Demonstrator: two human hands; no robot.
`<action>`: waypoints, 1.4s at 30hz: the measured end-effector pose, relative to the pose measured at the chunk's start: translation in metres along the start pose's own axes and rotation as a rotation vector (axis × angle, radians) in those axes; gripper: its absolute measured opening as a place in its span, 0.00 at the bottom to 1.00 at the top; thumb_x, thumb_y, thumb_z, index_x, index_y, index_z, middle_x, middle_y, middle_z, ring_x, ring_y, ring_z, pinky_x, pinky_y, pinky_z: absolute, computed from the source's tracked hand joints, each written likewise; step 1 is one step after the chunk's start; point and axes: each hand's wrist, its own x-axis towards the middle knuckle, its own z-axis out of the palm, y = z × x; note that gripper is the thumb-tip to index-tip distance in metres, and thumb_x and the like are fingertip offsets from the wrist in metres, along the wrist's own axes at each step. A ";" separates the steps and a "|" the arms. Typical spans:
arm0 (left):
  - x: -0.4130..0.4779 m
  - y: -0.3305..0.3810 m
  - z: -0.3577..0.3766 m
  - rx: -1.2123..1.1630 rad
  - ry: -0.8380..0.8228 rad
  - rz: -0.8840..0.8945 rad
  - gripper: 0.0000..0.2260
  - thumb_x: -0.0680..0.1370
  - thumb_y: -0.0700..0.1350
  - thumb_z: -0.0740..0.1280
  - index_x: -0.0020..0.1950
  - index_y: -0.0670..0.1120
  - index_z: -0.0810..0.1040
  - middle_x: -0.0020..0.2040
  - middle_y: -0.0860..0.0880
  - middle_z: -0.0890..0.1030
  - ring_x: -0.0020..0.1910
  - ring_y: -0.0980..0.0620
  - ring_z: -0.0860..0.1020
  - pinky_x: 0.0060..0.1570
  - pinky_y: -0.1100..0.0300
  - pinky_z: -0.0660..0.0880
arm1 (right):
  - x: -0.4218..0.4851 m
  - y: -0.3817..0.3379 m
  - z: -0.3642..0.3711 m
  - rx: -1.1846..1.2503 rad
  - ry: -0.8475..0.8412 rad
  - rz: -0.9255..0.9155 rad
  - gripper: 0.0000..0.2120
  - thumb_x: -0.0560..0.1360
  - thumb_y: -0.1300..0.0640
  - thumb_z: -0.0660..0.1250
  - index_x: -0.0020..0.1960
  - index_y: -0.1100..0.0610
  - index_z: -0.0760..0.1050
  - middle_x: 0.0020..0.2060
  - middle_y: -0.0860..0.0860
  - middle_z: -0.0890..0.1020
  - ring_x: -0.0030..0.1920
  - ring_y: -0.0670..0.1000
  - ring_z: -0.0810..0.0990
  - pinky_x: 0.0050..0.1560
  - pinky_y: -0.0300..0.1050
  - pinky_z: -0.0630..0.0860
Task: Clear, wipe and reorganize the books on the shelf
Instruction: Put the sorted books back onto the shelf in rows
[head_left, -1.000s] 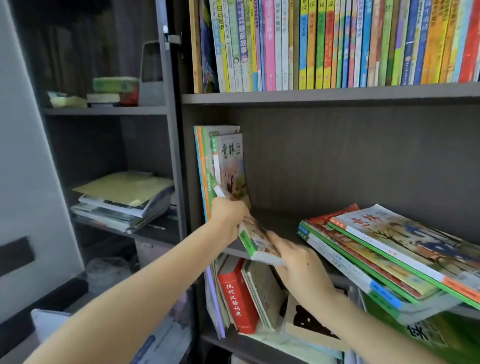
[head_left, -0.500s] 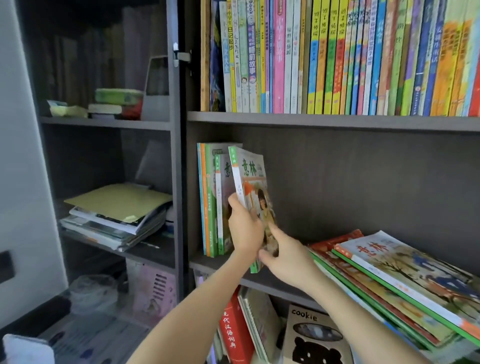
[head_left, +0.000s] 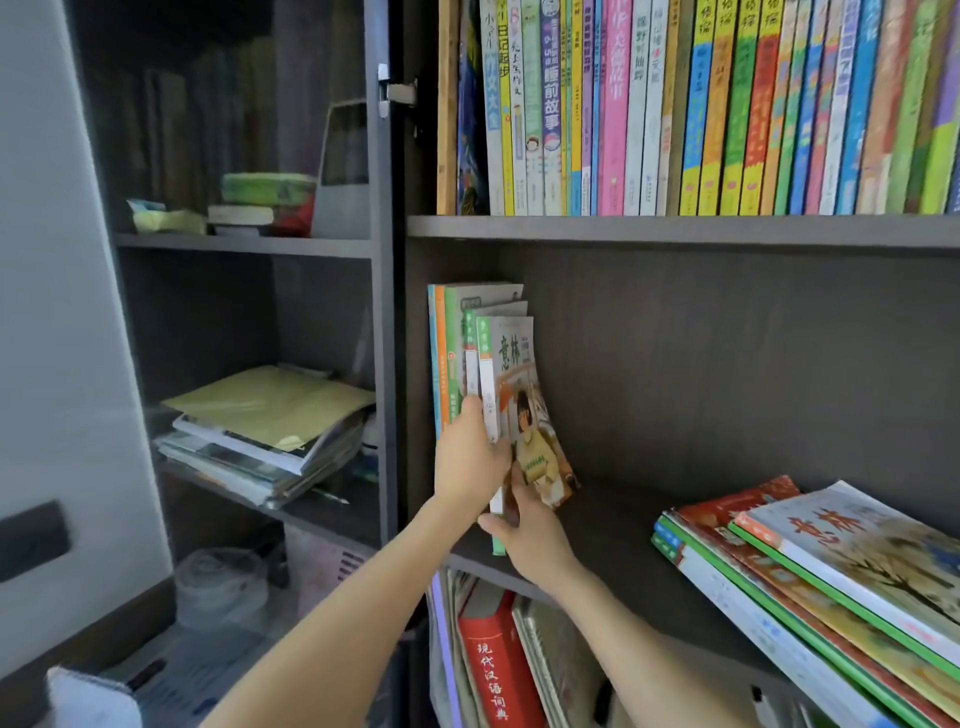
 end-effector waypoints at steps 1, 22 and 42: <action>0.003 0.000 -0.001 0.055 -0.001 0.009 0.11 0.77 0.40 0.66 0.58 0.42 0.69 0.50 0.47 0.80 0.44 0.49 0.80 0.34 0.63 0.76 | 0.003 0.001 0.004 0.021 -0.001 0.018 0.34 0.77 0.54 0.67 0.77 0.52 0.55 0.72 0.50 0.66 0.72 0.50 0.66 0.70 0.47 0.65; -0.001 0.008 -0.014 0.484 -0.115 0.023 0.14 0.81 0.46 0.61 0.41 0.38 0.76 0.37 0.39 0.78 0.28 0.50 0.69 0.24 0.60 0.63 | -0.023 -0.022 -0.023 -0.266 -0.004 0.121 0.28 0.80 0.53 0.62 0.77 0.55 0.58 0.72 0.54 0.69 0.70 0.55 0.68 0.69 0.47 0.66; -0.143 0.112 0.100 -0.263 -0.901 -0.206 0.12 0.80 0.44 0.64 0.38 0.41 0.77 0.31 0.46 0.79 0.27 0.52 0.75 0.32 0.63 0.78 | -0.275 0.048 -0.275 -1.075 0.112 0.446 0.40 0.74 0.33 0.56 0.78 0.53 0.49 0.78 0.48 0.52 0.77 0.47 0.50 0.74 0.40 0.49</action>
